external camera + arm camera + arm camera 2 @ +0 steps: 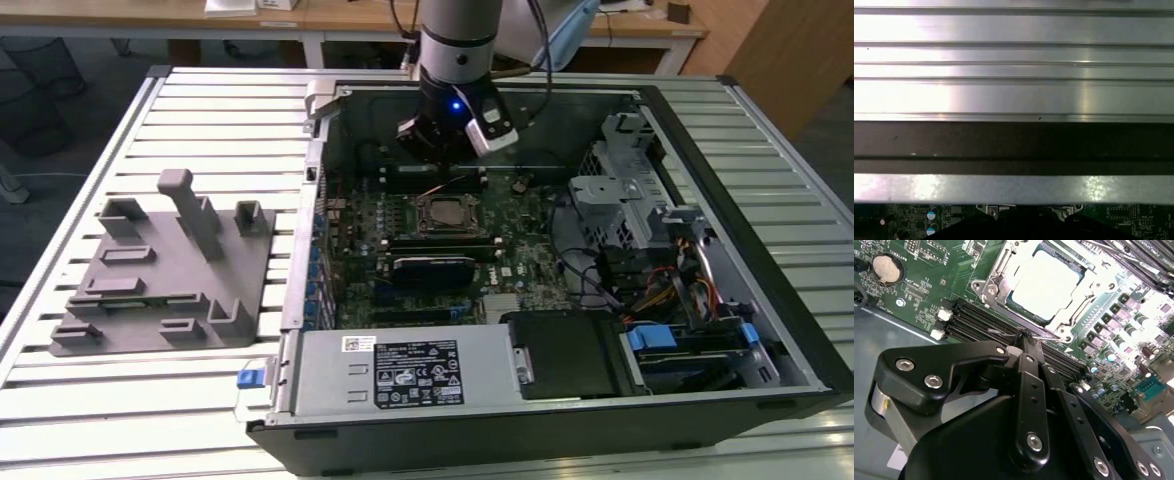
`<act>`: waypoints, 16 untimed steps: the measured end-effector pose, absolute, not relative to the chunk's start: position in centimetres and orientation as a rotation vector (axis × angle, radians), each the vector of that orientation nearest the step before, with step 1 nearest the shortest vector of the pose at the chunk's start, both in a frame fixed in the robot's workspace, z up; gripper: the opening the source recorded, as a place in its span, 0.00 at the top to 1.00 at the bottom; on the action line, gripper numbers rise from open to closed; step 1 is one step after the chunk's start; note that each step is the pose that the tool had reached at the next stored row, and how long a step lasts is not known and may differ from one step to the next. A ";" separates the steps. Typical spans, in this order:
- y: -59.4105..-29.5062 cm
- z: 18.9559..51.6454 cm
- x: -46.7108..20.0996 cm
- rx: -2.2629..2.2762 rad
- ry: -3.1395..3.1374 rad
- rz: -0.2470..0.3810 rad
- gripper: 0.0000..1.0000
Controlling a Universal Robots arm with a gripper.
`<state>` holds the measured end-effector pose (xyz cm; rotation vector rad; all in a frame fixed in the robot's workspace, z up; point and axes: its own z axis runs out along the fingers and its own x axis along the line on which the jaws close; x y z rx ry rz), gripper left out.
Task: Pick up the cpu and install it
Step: 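Install the first cpu locking lever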
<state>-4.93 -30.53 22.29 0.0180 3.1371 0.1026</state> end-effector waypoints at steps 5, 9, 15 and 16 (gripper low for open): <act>-30.5 22.1 -4.7 0.018 3.137 0.101 0.89; -30.5 22.0 -4.6 0.018 3.137 0.100 0.89; -30.5 21.8 -4.2 0.018 3.137 0.099 0.89; -30.5 21.8 -4.1 0.018 3.137 0.099 0.89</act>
